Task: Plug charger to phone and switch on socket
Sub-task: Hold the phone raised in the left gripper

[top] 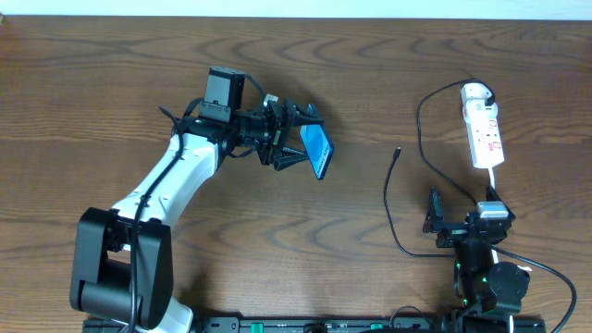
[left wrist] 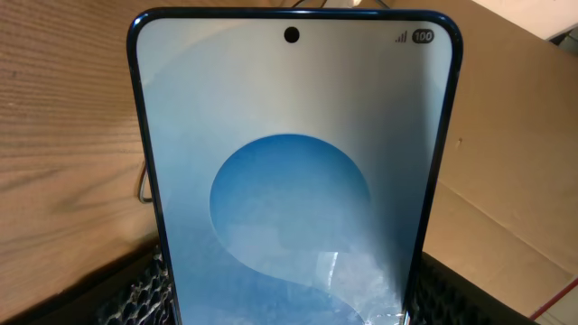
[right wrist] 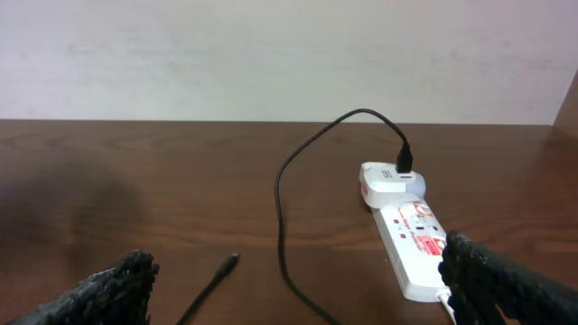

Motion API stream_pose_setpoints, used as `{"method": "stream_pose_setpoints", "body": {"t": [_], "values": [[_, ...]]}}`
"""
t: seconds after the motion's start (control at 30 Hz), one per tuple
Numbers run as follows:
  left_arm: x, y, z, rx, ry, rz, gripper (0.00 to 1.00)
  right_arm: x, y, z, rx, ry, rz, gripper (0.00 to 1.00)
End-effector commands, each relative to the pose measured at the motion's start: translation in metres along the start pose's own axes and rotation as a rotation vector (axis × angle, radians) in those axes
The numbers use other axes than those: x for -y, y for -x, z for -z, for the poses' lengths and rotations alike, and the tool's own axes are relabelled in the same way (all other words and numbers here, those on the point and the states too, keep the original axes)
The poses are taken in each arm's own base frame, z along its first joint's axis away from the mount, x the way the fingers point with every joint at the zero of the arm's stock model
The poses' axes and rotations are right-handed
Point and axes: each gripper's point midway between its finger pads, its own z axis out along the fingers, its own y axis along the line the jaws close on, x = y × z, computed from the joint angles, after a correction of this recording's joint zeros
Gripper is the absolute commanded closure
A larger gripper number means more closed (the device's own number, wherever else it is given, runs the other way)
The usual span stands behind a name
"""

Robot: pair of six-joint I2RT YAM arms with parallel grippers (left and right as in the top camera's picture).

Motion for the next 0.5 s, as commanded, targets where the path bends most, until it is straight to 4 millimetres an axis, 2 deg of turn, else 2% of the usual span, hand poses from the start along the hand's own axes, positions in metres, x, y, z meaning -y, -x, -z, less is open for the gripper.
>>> {"method": "stream_pose_setpoints", "body": {"t": [0.0, 0.47], "values": [[0.0155, -0.0126, 0.0073, -0.031, -0.040, -0.049, 0.24, -0.0002, -0.0004, 0.0003, 0.001, 0.003, 0.011, 0.01], [0.0164, -0.0150, 0.0071, -0.043, -0.044, -0.075, 0.24, -0.0002, -0.0004, 0.0003, 0.001, 0.002, 0.011, 0.01]]}}
